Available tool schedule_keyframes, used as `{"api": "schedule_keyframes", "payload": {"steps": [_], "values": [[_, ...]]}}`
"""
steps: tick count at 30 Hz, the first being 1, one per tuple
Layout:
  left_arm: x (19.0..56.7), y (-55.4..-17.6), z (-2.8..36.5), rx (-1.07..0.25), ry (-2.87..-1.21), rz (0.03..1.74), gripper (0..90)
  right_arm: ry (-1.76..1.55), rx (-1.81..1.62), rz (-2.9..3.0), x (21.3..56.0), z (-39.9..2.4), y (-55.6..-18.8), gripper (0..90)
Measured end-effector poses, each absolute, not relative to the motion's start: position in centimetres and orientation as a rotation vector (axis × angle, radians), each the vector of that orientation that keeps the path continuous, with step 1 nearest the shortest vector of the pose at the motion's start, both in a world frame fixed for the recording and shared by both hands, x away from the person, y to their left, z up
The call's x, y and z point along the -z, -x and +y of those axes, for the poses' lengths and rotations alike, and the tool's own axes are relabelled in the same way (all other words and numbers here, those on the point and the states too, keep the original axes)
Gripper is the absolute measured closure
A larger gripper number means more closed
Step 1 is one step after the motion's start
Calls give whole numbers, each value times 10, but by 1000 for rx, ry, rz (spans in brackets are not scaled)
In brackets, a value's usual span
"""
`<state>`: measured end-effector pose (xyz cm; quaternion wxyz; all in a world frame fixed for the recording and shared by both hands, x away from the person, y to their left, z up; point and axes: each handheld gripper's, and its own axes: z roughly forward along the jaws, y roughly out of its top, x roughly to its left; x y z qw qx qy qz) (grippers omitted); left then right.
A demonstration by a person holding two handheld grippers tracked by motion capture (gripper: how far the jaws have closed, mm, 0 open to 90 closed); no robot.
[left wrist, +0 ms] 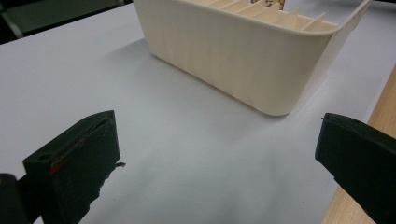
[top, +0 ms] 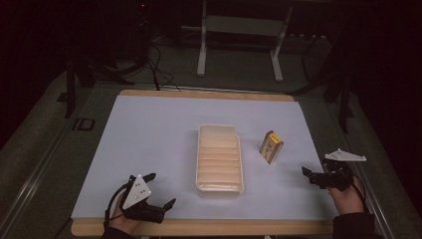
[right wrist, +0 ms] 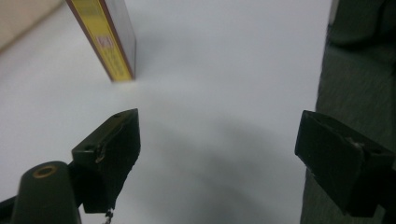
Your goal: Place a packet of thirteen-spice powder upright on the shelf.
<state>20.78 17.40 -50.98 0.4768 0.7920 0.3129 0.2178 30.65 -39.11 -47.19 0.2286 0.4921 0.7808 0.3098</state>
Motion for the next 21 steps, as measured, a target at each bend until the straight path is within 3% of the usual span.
{"api": "schedule_keyframes", "payload": {"steps": [21], "values": [[510, -208, 174, -533, -1939, 768, 0, -1636, -367, 2644, 476, -401, -322, 168]]}}
